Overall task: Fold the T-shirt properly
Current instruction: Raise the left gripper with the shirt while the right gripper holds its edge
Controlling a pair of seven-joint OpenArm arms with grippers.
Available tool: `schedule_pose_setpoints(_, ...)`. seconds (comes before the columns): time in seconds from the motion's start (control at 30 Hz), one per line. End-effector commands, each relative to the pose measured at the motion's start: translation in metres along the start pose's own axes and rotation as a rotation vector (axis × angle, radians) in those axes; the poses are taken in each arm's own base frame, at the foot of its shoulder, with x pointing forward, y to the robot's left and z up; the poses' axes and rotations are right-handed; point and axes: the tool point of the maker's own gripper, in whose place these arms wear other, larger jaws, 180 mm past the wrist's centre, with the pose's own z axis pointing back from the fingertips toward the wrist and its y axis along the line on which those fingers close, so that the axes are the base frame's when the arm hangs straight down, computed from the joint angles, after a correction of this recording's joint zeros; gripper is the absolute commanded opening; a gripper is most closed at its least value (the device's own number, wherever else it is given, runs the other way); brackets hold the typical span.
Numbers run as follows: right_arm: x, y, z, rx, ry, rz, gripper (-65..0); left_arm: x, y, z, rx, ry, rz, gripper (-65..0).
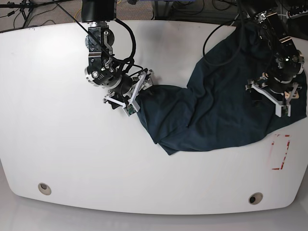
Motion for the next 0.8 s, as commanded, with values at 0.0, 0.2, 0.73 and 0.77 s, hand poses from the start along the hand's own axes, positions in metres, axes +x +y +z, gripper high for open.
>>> schedule_pose_setpoints(0.0, 0.014, 0.000, -0.002, 0.008, -0.049, -0.004, -17.6, 0.010, 0.014, 0.009, 0.028, -0.049, 0.001, -15.1)
schedule_pose_setpoints(0.2, 0.010, 0.002, -0.008, 0.021, -0.052, -0.022, -19.2, 0.003, 0.038, 0.019, 0.057, -0.041, -0.052, -15.1)
schedule_pose_setpoints(0.73, 0.023, -0.001, -0.007, 0.016, -0.089, -0.008, -63.7, -0.081, 0.034, 0.038, -0.033, 0.219, -0.237, -15.1)
schedule_pose_setpoints(0.77, 0.023, -0.001, -0.007, 0.016, -0.089, -0.008, -63.7, -0.087, 0.033, 0.039, -0.039, 0.233, -0.237, -15.1)
